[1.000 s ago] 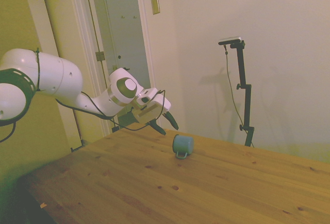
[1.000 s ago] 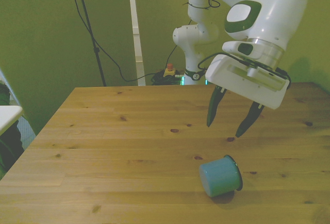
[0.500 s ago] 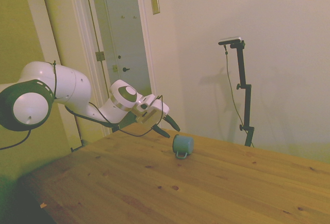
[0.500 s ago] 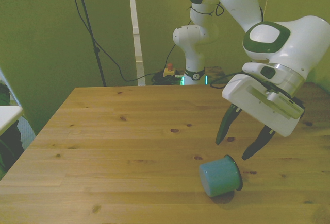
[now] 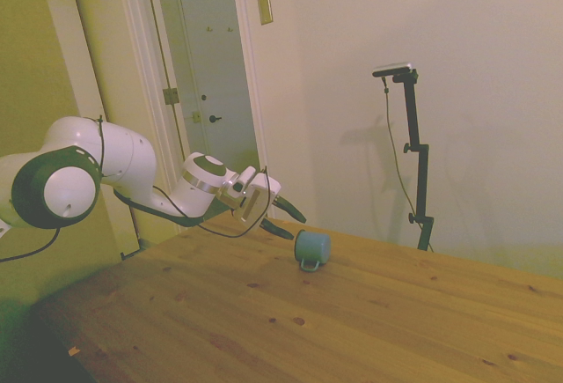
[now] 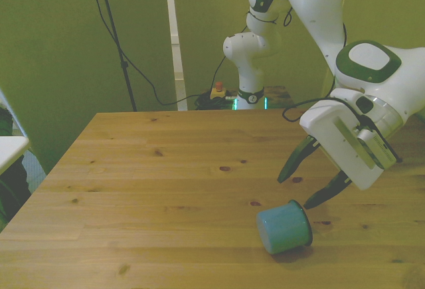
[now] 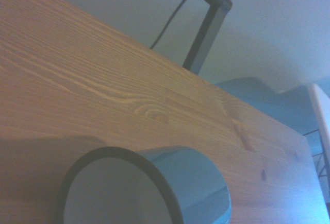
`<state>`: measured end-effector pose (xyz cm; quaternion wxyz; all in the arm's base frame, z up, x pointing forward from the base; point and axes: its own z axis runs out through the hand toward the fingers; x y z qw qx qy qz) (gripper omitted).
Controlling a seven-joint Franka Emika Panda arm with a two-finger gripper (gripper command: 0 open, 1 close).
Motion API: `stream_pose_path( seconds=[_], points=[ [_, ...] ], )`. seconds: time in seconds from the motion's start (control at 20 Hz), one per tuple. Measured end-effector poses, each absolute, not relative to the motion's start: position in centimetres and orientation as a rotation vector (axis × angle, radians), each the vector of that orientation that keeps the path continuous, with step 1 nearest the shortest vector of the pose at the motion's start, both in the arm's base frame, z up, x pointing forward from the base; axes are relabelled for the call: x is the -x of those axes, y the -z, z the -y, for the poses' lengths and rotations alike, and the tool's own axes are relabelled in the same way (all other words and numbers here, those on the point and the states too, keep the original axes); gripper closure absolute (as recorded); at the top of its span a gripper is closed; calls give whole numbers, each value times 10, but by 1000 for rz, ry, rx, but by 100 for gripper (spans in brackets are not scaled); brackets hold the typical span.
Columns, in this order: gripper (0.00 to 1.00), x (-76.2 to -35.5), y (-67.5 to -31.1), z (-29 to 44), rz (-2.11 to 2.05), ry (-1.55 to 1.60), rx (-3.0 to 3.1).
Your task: Flip the mug upright
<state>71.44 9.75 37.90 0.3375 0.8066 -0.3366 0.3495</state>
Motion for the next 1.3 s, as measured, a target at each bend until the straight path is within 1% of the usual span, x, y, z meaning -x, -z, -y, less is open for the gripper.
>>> stream_pose_path(
  seconds=[0.3,1.0,1.05,1.3],
  points=[
    [0,-726,-370,-93,866,-939,-2024],
    [0,-740,-359,-49,915,-911,-1964],
    [100,-740,-358,-48,916,-909,-1962],
    [100,-743,-357,-44,922,-910,-1957]
  ],
)
